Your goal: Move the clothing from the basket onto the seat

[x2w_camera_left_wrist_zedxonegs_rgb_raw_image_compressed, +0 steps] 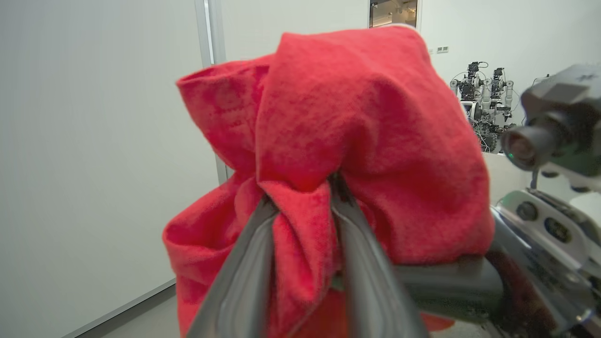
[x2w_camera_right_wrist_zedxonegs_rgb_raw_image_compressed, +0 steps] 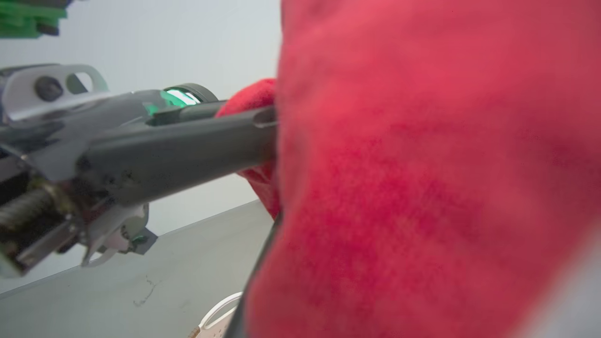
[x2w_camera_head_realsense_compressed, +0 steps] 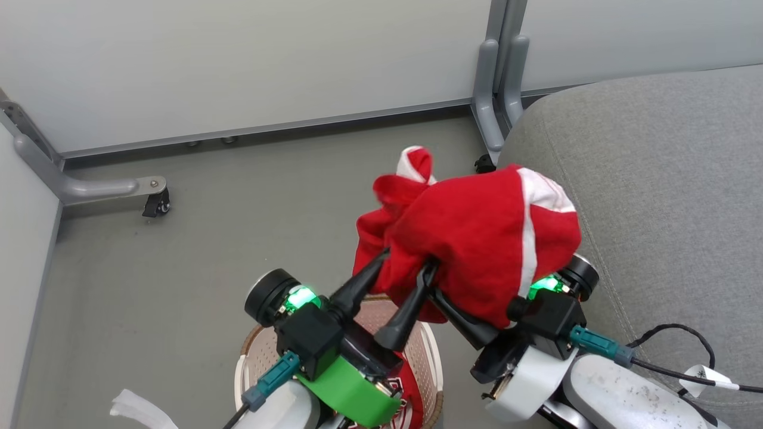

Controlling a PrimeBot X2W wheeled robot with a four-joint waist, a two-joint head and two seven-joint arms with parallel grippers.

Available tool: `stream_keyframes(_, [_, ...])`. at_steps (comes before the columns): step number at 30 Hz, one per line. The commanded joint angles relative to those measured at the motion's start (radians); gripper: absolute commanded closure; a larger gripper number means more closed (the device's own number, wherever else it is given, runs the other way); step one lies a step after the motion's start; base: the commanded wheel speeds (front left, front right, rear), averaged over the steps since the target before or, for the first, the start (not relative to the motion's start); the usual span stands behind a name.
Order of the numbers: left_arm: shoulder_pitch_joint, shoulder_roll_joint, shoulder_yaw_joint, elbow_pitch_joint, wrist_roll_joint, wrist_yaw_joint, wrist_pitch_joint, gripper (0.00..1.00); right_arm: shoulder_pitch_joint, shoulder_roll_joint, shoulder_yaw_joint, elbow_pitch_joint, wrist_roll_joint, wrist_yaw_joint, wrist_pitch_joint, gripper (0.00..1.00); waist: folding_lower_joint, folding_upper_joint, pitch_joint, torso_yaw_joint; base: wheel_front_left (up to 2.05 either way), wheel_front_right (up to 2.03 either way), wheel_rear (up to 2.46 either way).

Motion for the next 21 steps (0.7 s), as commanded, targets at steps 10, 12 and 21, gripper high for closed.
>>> stream_keyframes(10, [0.029, -0.012, 0.055, -0.02, 0.039, -0.003, 0.001, 0.0, 0.084, 0.043, -0.175, -0.053, -0.083, -0.002, -0.003, 1.0, 0.0, 0.0, -0.008, 0.005, 0.0, 0.0, 0.0])
stream_keyframes(12, [0.043, -0.019, 0.086, -0.021, 0.044, -0.003, 0.001, 0.0, 0.102, 0.051, -0.222, -0.061, -0.106, -0.002, -0.003, 1.0, 0.0, 0.0, -0.011, 0.005, 0.0, 0.0, 0.0])
stream_keyframes(21, [0.14, -0.055, 0.269, -0.007, 0.065, -0.003, 0.001, 0.0, 0.197, 0.1, -0.453, -0.091, -0.198, -0.002, -0.003, 1.0, 0.0, 0.0, -0.033, 0.022, 0.0, 0.0, 0.0])
